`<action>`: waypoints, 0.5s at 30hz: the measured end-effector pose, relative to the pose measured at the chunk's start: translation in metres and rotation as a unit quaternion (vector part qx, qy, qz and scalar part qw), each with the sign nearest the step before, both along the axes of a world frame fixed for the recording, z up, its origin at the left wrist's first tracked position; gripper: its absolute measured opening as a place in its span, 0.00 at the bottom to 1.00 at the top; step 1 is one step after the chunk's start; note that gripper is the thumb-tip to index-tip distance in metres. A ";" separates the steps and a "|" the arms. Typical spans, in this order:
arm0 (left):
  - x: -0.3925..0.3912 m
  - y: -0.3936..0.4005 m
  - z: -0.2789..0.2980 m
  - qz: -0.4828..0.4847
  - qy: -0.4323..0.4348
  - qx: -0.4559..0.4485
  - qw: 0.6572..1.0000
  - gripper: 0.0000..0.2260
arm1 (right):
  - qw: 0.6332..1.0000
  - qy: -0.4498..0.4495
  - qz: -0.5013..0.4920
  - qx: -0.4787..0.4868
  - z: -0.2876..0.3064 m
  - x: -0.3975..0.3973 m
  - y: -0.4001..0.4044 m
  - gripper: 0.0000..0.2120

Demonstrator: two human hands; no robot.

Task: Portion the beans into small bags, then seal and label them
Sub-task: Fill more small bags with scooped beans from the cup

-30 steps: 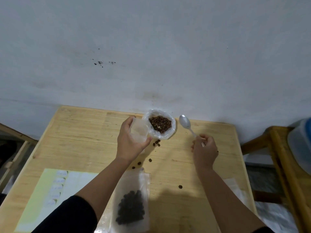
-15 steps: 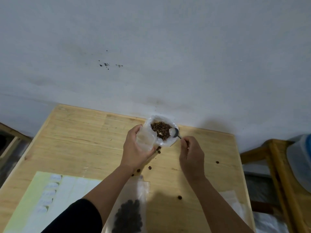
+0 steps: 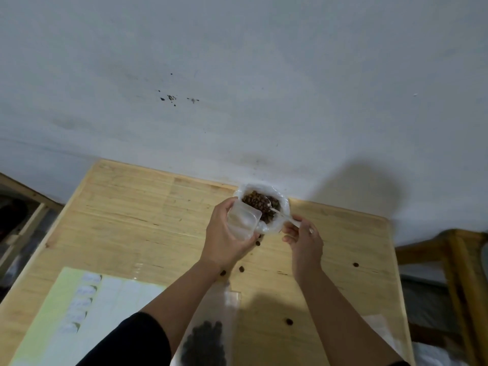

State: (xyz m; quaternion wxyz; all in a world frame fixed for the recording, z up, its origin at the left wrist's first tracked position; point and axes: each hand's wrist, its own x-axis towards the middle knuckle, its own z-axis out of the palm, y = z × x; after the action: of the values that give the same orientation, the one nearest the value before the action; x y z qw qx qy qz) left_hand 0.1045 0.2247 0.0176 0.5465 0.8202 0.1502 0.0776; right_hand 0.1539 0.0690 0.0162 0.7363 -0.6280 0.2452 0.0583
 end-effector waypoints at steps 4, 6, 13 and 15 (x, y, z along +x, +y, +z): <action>0.001 0.000 -0.001 -0.004 0.004 0.001 1.000 0.36 | 0.999 0.008 -0.029 0.028 0.009 -0.001 -0.009 0.12; 0.002 -0.001 -0.002 -0.007 0.006 0.012 1.000 0.38 | 0.998 0.009 -0.039 0.040 0.015 -0.002 -0.013 0.12; 0.005 -0.005 0.000 0.001 0.010 0.023 1.000 0.41 | 0.996 -0.042 -0.027 0.069 0.052 -0.006 -0.025 0.14; 0.005 -0.005 0.001 0.004 0.010 0.026 1.000 0.41 | 0.997 -0.051 -0.014 0.058 0.063 -0.010 -0.027 0.14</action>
State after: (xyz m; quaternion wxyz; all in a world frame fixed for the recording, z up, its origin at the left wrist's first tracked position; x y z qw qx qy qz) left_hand 0.1098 0.2200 0.0184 0.5234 0.8342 0.1571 0.0749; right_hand 0.1442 0.0425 0.0789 0.7838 -0.5827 0.2125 0.0297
